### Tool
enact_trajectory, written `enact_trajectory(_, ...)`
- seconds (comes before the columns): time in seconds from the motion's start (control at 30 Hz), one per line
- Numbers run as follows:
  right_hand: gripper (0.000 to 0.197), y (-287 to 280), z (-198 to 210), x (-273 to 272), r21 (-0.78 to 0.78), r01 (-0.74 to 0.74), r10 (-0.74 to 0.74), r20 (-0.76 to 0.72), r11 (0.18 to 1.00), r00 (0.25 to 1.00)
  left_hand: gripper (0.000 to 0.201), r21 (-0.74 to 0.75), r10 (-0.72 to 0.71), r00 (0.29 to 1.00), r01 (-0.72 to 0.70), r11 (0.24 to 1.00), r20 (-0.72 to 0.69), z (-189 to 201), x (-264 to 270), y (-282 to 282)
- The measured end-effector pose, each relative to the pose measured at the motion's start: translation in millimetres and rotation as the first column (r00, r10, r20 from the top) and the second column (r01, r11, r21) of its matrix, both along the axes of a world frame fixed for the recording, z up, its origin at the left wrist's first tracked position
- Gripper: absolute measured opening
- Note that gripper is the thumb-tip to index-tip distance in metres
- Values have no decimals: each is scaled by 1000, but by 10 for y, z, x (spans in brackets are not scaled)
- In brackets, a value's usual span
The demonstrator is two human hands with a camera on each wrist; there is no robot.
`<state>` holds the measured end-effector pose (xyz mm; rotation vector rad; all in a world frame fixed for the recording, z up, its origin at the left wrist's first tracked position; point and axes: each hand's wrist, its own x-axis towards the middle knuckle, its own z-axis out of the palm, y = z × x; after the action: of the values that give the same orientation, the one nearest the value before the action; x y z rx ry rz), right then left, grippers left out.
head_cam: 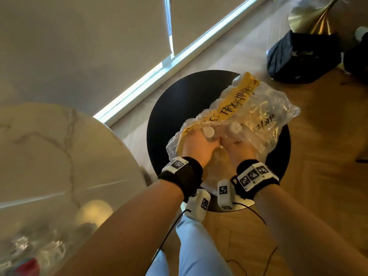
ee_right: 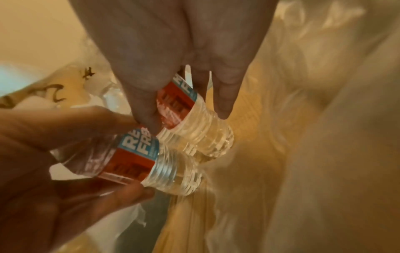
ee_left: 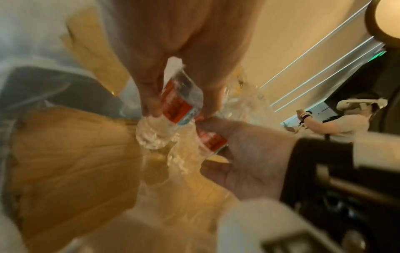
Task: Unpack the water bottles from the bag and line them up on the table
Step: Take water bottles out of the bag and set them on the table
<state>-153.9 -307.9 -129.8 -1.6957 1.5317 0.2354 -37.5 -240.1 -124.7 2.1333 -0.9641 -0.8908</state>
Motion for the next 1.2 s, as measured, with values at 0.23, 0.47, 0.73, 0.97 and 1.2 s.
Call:
enact_trajectory(0.23, 43, 527, 207, -191, -53, -106, 115, 232, 993, 966, 62, 56, -192, 978, 197, 979, -84, 486, 162, 668)
enact_trajectory(0.47, 44, 1444, 912, 21, -105, -238, 260, 459, 966, 850, 52, -60, 29, 988, -39, 997, -152, 1161, 265, 2134)
enact_trajectory(0.73, 60, 2813, 947, 632, 54, -493, 372, 588, 868, 719, 52, 56, 427, 898, -424, 904, -106, 1225, 358, 4052)
enact_trajectory(0.97, 72, 3871, 679, 1120, -42, -695, 611, 518, 717, 599, 59, 162, 641, 767, -634, 756, 12, 968, 468, 5229)
enact_trajectory(1.2, 72, 4117, 560, 1222, -23, -734, 640, 510, 679, 575, 77, 149, 673, 740, -667, 730, 14, 871, 528, 5361)
